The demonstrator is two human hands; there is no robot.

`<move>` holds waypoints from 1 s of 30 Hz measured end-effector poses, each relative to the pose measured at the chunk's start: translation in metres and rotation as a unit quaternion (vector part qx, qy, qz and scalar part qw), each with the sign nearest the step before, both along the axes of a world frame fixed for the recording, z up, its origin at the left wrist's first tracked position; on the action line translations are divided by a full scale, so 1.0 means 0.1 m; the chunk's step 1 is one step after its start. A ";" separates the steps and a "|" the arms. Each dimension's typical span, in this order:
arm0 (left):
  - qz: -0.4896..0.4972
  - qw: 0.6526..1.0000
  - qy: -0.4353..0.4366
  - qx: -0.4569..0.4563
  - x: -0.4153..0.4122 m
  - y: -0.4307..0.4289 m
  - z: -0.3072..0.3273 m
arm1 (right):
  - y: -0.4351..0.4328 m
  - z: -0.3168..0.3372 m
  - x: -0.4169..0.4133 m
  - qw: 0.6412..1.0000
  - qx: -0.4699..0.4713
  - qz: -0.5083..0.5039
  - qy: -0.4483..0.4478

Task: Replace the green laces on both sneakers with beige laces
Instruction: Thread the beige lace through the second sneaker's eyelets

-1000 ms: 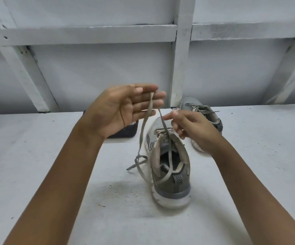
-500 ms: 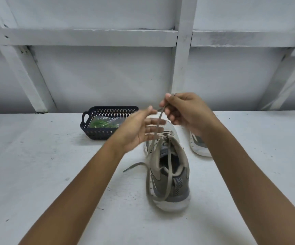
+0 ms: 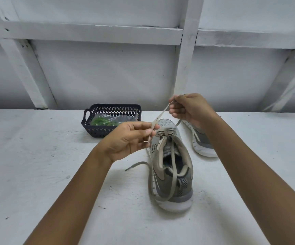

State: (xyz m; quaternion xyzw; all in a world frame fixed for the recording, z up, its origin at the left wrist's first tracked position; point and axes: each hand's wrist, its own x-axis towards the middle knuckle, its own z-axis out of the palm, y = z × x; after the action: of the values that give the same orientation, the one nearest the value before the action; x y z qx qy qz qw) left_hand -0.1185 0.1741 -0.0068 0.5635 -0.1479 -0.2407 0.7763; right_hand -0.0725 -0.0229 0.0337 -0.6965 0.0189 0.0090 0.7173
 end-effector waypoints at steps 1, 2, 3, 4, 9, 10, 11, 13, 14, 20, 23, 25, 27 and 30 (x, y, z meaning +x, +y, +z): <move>0.002 1.000 0.008 -0.008 0.00 0.02 -0.01 | -0.01 -0.04 -0.02 0.999 -0.051 0.009 0.011; 0.008 1.000 0.013 -0.011 -0.01 0.04 -0.02 | -0.01 -0.08 -0.05 0.989 -0.142 0.021 0.021; 0.019 1.000 0.016 -0.009 -0.01 0.05 -0.03 | -0.03 -0.11 -0.08 0.963 -0.265 0.036 0.022; 0.038 0.999 0.018 -0.005 -0.01 0.04 -0.04 | -0.03 -0.14 -0.11 0.919 -0.390 0.052 0.013; 0.162 0.987 0.021 0.010 0.08 -0.07 -0.15 | 0.09 -0.38 -0.20 0.789 -0.608 0.082 -0.023; 0.181 0.983 0.021 0.016 0.10 -0.10 -0.17 | 0.11 -0.42 -0.19 0.787 -0.611 0.082 -0.023; 0.198 0.980 0.020 0.021 0.12 -0.13 -0.20 | 0.13 -0.46 -0.18 0.795 -0.601 0.083 -0.015; 0.224 0.974 0.017 0.029 0.15 -0.19 -0.26 | 0.14 -0.49 -0.19 0.842 -0.534 0.074 0.016; 0.237 0.971 0.015 0.034 0.17 -0.22 -0.28 | 0.13 -0.50 -0.20 0.872 -0.483 0.066 0.035; 0.265 0.954 -0.062 0.129 0.22 -0.34 -0.43 | 0.05 -0.70 -0.24 0.980 -0.178 0.006 0.088; 0.271 0.944 -0.103 0.159 0.22 -0.40 -0.49 | 0.07 -0.72 -0.25 0.987 -0.130 -0.002 0.093; 0.274 0.942 -0.118 0.156 0.22 -0.44 -0.51 | 0.08 -0.73 -0.25 0.987 -0.132 -0.007 0.092; 0.278 0.938 -0.132 0.156 0.23 -0.47 -0.53 | 0.07 -0.73 -0.25 0.987 -0.131 -0.009 0.092; 0.288 0.929 -0.153 0.175 0.23 -0.49 -0.55 | 0.07 -0.74 -0.26 0.989 -0.120 -0.008 0.090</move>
State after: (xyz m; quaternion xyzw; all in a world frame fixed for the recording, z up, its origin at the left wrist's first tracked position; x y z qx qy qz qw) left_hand -0.0958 0.1247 -0.0618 0.7385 -0.0517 0.0606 0.6695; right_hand -0.0986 -0.0159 -0.0408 -0.7736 0.0900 0.0632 0.6240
